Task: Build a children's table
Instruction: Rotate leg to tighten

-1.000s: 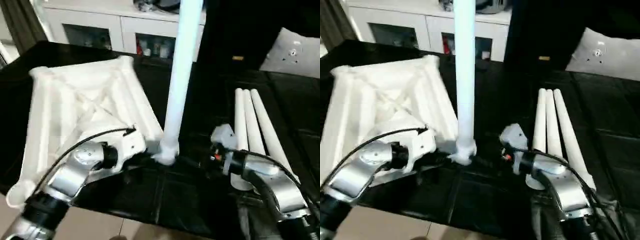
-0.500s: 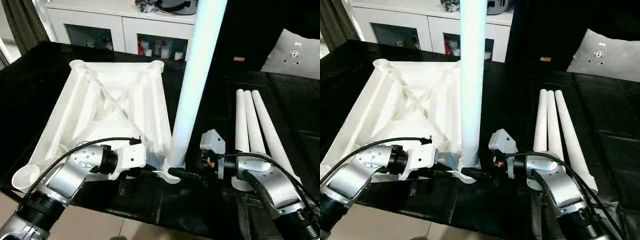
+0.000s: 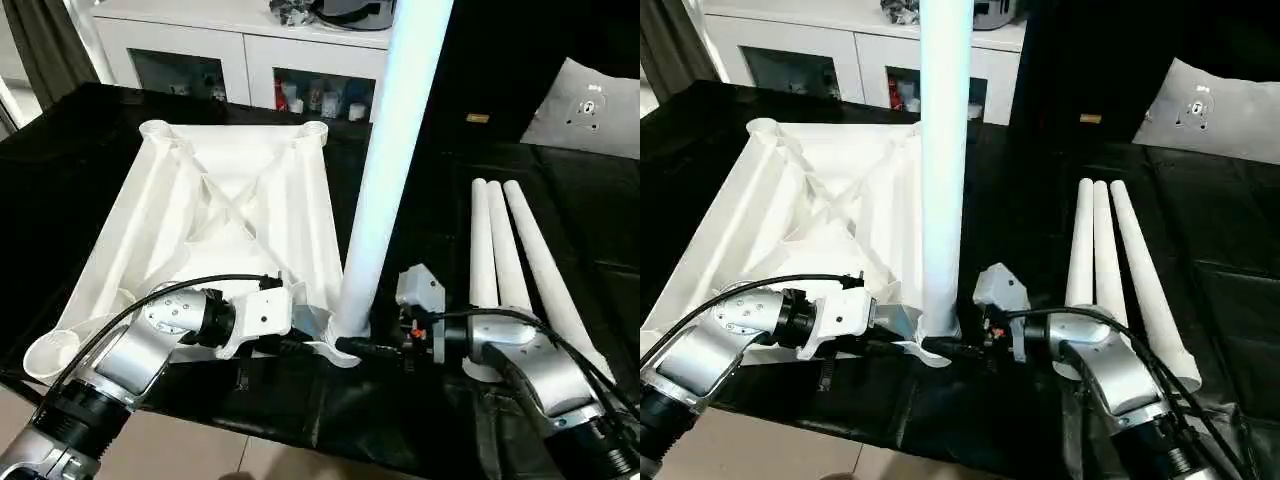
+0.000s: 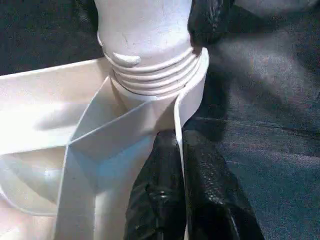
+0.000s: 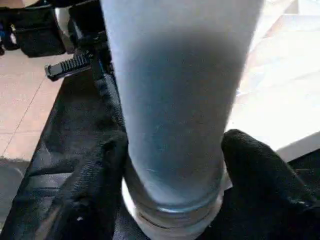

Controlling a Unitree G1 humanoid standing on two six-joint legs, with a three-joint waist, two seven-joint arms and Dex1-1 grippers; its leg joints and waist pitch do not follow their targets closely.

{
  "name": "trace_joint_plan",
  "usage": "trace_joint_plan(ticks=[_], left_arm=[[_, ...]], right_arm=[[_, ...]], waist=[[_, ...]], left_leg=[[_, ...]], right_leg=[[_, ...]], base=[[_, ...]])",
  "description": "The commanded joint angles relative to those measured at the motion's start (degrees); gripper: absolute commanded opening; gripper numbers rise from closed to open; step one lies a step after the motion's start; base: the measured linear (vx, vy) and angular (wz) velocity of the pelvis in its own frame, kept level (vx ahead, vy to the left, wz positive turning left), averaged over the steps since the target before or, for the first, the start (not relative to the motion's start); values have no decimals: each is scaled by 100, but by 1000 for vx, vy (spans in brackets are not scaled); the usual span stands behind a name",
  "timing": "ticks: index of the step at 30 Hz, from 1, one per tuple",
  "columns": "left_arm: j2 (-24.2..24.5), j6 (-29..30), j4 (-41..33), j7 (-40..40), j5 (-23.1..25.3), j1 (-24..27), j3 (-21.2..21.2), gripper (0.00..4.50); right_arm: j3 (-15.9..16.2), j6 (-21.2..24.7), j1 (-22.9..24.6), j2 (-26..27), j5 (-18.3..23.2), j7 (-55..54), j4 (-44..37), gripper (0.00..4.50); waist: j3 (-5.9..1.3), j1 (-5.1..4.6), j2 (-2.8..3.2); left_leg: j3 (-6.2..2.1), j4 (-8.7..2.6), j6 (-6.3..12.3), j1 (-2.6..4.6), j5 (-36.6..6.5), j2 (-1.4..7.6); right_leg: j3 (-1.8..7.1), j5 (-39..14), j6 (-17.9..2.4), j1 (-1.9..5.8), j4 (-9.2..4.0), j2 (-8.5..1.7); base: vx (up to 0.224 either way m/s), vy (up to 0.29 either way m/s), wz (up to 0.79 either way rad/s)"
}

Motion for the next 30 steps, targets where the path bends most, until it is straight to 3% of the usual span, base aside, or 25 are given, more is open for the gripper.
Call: trace_joint_plan(ticks=[1,13,14,15,17,20,22,24,25,27,29,30], left_arm=[[14,-130,-5,-183,89,-11,-170,0],[-4,-55,2,-105,87,19,-143,0],[-19,10,-20,-59,79,28,-121,0],[-23,27,-25,-46,77,30,-115,0],[-213,601,-158,382,28,43,66,0],[-409,1005,-268,677,-86,38,219,0],[-781,1611,-468,1243,-154,-21,425,0],[-941,1814,-529,1467,-168,-46,497,0],[-1325,2300,-635,1959,-229,-116,679,0],[-1526,2550,-693,2207,-220,-159,762,0],[-2051,2985,-701,2982,-73,-315,1008,0],[-2354,3119,-656,3454,40,-413,1127,0]], right_arm=[[20,-24,-41,-44,-68,79,53,281],[118,17,114,-8,-43,85,-25,258],[111,67,152,11,-15,61,-59,258],[110,81,162,17,-7,54,-68,258],[100,383,320,209,-2,-318,-170,257],[101,509,345,409,-151,-746,-106,257],[109,571,319,840,-455,-1526,120,257],[60,629,273,1028,-496,-1809,228,257],[-111,752,131,1443,-511,-2423,473,257],[-227,825,53,1665,-489,-2729,590,257],[-534,963,-141,2115,-482,-3489,863,257],[-665,998,-245,2312,-492,-3821,1014,257]], waist=[[-386,-7,18],[-411,2,17],[-401,4,50],[-403,-1,42],[-392,5,33],[-342,-24,35],[-281,-64,28],[-269,-122,-5],[-285,-147,-7],[-295,-207,-5],[-313,-250,-8],[-333,-271,-10]], left_leg=[[18,-370,243,-23,-506,160],[19,-356,241,-25,-456,156],[14,-359,233,-24,-467,159],[20,-359,231,-19,-481,160],[20,-366,208,-15,-518,166],[18,-401,104,-15,-817,158],[0,-435,-42,14,-1307,139],[-44,-468,-93,-32,-1433,109],[-52,-461,-102,-9,-1414,114],[-57,-445,-71,-6,-1361,98],[-44,-436,-52,-17,-1214,105],[-35,-410,-51,-5,-1058,98]], right_leg=[[265,-575,-1207,353,-378,-391],[263,-442,-1244,370,-357,-393],[263,-445,-1251,359,-356,-394],[262,-434,-1249,358,-362,-385],[268,-460,-1260,359,-362,-391],[264,-1076,-1157,337,-424,-393],[257,-2158,-892,306,-536,-408],[238,-2732,-623,350,-577,-418],[245,-2807,-521,320,-596,-418],[238,-2695,-572,306,-607,-406],[256,-2357,-654,309,-571,-388],[260,-2017,-787,301,-540,-372]], base=[[0,0,0],[0,0,0],[0,0,0],[0,0,0],[0,0,0],[0,0,0],[0,0,0],[0,0,0],[0,0,0],[0,0,0],[0,0,0],[0,0,0]])
